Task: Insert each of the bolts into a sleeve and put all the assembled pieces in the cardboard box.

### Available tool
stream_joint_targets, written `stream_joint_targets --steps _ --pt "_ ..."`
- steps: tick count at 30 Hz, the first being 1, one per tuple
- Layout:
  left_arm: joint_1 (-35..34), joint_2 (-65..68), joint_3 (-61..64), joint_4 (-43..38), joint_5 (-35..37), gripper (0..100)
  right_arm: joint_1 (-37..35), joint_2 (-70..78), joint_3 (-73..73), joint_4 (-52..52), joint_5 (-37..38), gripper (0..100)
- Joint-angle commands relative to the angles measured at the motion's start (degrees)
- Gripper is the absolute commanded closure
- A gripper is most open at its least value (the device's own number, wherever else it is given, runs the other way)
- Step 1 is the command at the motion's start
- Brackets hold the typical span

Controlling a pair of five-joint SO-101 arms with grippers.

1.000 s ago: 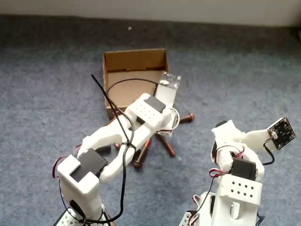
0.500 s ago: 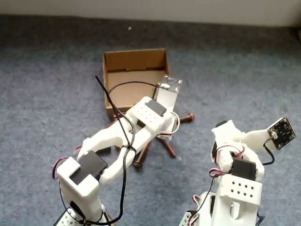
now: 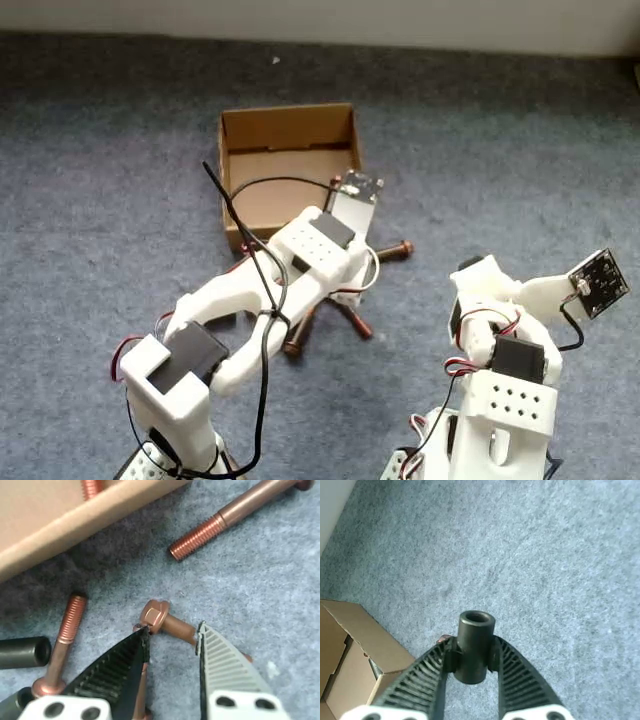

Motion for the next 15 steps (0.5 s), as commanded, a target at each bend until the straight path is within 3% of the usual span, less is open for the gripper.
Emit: stream_joint_targets --steps 1,8,15 --pt "2.33 -0.22 0.31 1.23 -0.44 82 0.22 -1.10 -0.31 -1.19 -0.09 99.3" --pt "2.77 3.91 -2.24 1.41 -0.44 82 0.22 -1.10 -0.31 -1.19 -0.09 99.3" --pt "2.68 12.79 -14.11 9.93 -0.44 82 0.22 -1.10 -0.31 -1.19 -0.09 99.3"
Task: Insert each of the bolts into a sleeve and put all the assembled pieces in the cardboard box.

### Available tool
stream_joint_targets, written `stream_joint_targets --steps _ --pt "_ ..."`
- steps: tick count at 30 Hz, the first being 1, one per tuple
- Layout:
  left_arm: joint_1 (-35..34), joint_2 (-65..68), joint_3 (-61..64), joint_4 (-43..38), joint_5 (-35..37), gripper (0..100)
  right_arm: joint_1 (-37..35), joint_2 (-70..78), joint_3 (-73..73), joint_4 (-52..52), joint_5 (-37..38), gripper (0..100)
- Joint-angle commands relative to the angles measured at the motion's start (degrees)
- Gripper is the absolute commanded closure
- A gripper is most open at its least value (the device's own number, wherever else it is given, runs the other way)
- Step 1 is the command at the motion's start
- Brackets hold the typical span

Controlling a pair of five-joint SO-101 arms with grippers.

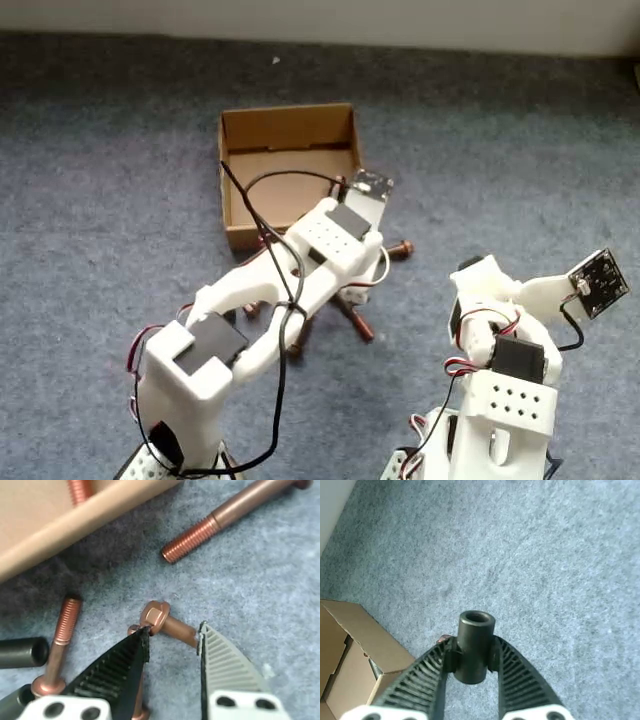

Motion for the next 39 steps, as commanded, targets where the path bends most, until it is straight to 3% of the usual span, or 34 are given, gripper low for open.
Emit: stream_joint_targets --steps 1,7,9,12,14,20,26,29,34,39 --pt "1.19 4.26 -3.91 3.16 -0.44 82 0.22 -1.10 -0.31 -1.19 -0.09 99.3" --pt "-1.01 5.32 -8.04 2.29 -0.79 89 0.22 -1.10 -0.31 -1.19 -0.09 99.3" --pt "-3.30 5.41 -10.42 1.05 -6.95 89 0.22 -1.10 -0.31 -1.19 -0.09 99.3" --pt "-6.46 5.58 -13.49 -0.62 -22.51 89 0.22 -1.10 -0.31 -1.19 -0.09 99.3" --pt "-8.40 5.23 -14.81 -0.53 -25.41 89 0.22 -1.10 -0.31 -1.19 -0.09 99.3" --pt "-9.27 3.03 -19.38 9.05 -21.71 82 0.22 -1.10 -0.31 -1.19 -0.09 99.3" --pt "-7.96 -1.10 -19.12 14.68 -20.04 82 0.22 -1.10 -0.31 -1.19 -0.09 99.3" --pt "-7.96 -1.54 -16.66 14.86 -18.73 82 0.22 -1.10 -0.31 -1.19 -0.09 99.3" --pt "-7.96 -1.19 -13.76 14.68 -4.40 82 0.22 -1.10 -0.31 -1.19 -0.09 99.3" --pt "-7.87 -1.10 -11.65 10.20 -0.70 82 0.22 -1.10 -0.31 -1.19 0.00 99.3"
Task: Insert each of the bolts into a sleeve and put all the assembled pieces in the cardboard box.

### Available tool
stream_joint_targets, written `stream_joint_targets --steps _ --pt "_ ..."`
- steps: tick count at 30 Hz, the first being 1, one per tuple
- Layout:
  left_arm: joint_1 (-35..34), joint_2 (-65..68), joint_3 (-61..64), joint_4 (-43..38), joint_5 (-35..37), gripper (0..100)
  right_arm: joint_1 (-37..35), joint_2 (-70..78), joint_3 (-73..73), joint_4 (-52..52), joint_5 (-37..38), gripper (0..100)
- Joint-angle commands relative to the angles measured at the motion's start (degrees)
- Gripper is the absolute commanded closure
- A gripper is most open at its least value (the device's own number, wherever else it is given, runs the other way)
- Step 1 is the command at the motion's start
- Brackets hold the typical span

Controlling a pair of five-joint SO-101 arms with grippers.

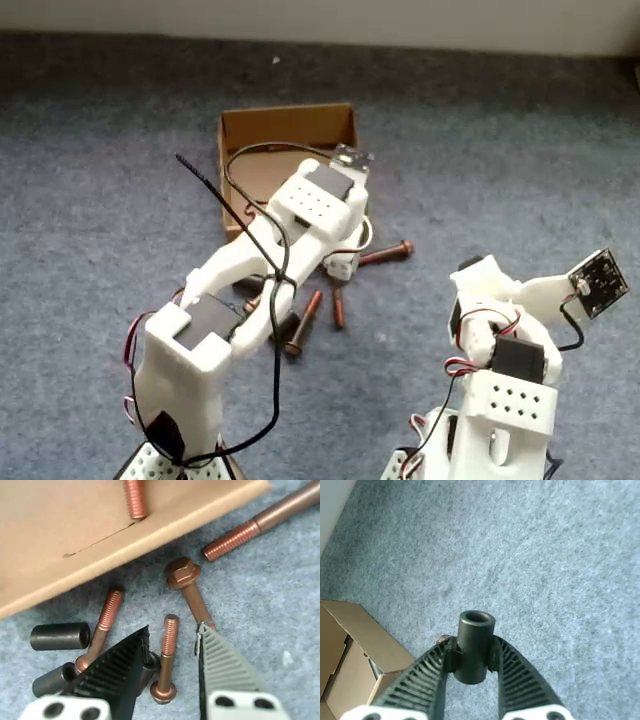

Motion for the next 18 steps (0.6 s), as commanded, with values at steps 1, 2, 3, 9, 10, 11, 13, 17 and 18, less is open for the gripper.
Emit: stream_joint_targets --steps 1,2,3,9,10,11,13,17,18 --pt "0.57 -2.51 1.63 -4.84 2.99 82 0.22 -1.10 -0.31 -1.19 0.00 99.3" --pt "0.57 -2.51 2.68 -6.68 3.43 82 0.22 -1.10 -0.31 -1.19 0.00 99.3" --pt "0.66 -2.51 3.74 -8.26 3.69 82 0.22 -1.10 -0.31 -1.19 0.00 99.3" --pt "3.91 -2.51 5.67 -11.69 3.69 82 0.22 -1.10 -0.31 -1.19 0.00 99.3" --pt "4.18 -2.51 5.67 -11.78 3.69 82 0.22 -1.10 -0.31 -1.19 0.00 99.3" --pt "4.26 -2.51 5.67 -11.78 3.78 82 0.22 -1.10 -0.31 -1.19 0.00 99.3" --pt "4.18 -2.51 6.02 -12.57 3.78 82 0.22 -1.10 -0.31 -1.19 0.00 99.3" --pt "2.59 -1.19 5.85 -13.54 3.78 82 0.22 -1.10 -0.31 -1.19 0.00 99.3" --pt "2.15 -0.13 5.49 -13.54 3.78 82 0.22 -1.10 -0.31 -1.19 0.00 99.3"
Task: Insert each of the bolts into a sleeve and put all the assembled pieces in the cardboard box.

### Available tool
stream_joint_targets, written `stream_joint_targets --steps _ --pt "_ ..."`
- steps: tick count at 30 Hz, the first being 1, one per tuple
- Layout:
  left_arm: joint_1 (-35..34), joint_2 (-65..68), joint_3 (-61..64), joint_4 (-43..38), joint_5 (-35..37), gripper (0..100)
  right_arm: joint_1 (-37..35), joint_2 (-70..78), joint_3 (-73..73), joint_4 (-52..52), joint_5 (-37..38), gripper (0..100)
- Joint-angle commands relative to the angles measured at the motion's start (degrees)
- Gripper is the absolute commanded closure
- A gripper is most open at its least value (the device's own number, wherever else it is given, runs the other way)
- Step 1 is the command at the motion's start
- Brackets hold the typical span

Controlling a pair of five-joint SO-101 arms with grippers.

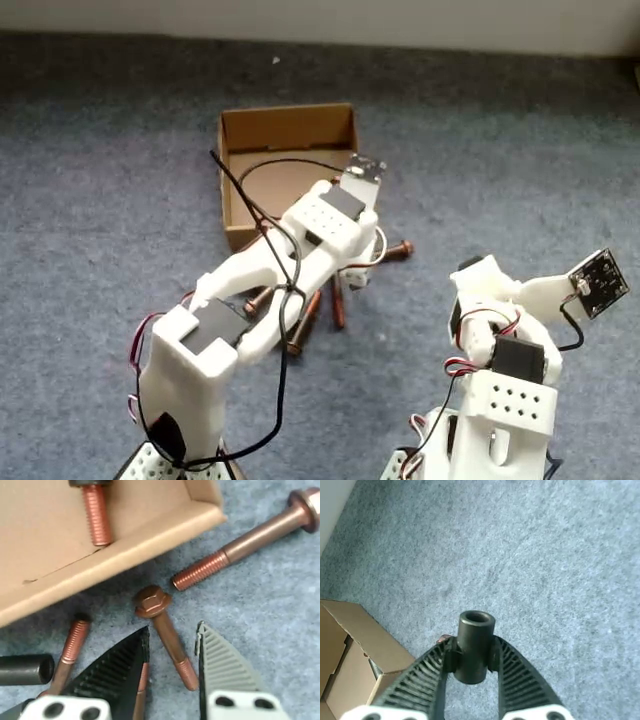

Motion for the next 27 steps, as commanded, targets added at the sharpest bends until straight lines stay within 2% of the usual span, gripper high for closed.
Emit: stream_joint_targets --steps 1,11,16,27 --pt "-1.27 0.92 -0.84 -1.32 0.53 82 0.22 -1.10 -0.31 -1.19 0.00 99.3" --pt "-1.54 5.49 -4.53 -2.29 0.53 83 0.22 -1.10 -0.31 -1.19 0.00 99.3" --pt "-1.54 5.85 -4.53 -2.73 0.44 89 0.22 -1.10 -0.31 -1.19 0.00 99.3" --pt "-1.63 5.32 -4.53 -2.29 0.44 93 0.22 -1.10 -0.31 -1.19 0.00 99.3"
